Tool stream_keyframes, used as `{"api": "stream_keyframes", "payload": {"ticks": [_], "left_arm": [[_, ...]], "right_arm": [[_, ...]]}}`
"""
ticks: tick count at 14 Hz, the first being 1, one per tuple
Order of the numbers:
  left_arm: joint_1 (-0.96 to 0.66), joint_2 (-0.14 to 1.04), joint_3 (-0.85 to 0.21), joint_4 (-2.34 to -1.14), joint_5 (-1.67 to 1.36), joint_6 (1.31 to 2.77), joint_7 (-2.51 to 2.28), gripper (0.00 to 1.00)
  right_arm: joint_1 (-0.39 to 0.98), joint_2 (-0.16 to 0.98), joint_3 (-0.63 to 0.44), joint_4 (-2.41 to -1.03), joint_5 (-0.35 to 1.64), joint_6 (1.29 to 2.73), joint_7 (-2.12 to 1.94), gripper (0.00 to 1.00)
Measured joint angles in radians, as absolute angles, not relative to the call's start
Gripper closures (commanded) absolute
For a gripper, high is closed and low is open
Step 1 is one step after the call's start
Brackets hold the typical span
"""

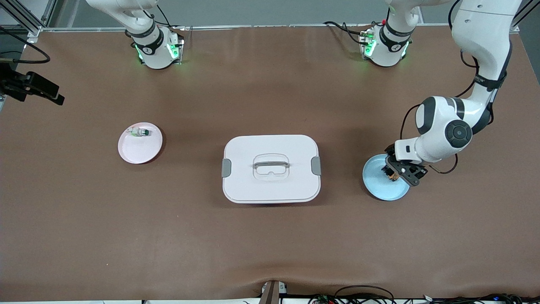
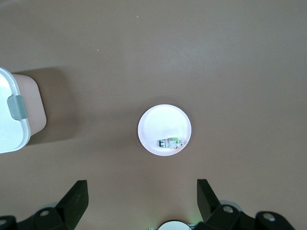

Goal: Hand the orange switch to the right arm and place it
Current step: 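Lower the left gripper over the orange switch on the blue plate, then close the left gripper on the orange switch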

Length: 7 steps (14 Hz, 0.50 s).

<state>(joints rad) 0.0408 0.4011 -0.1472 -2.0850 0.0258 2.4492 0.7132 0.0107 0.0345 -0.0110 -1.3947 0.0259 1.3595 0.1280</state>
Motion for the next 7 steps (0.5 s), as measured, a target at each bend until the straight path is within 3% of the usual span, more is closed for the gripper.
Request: {"api": "stream_keyframes", "payload": {"ticks": [7], "left_arm": [[0.039,0.497,-0.15,-2.049,0.02,2.517,0.71,0.0]], "right_arm": [[0.009,0.035,-0.014,-1.405,0.026,1.367,0.128,0.0]]}}
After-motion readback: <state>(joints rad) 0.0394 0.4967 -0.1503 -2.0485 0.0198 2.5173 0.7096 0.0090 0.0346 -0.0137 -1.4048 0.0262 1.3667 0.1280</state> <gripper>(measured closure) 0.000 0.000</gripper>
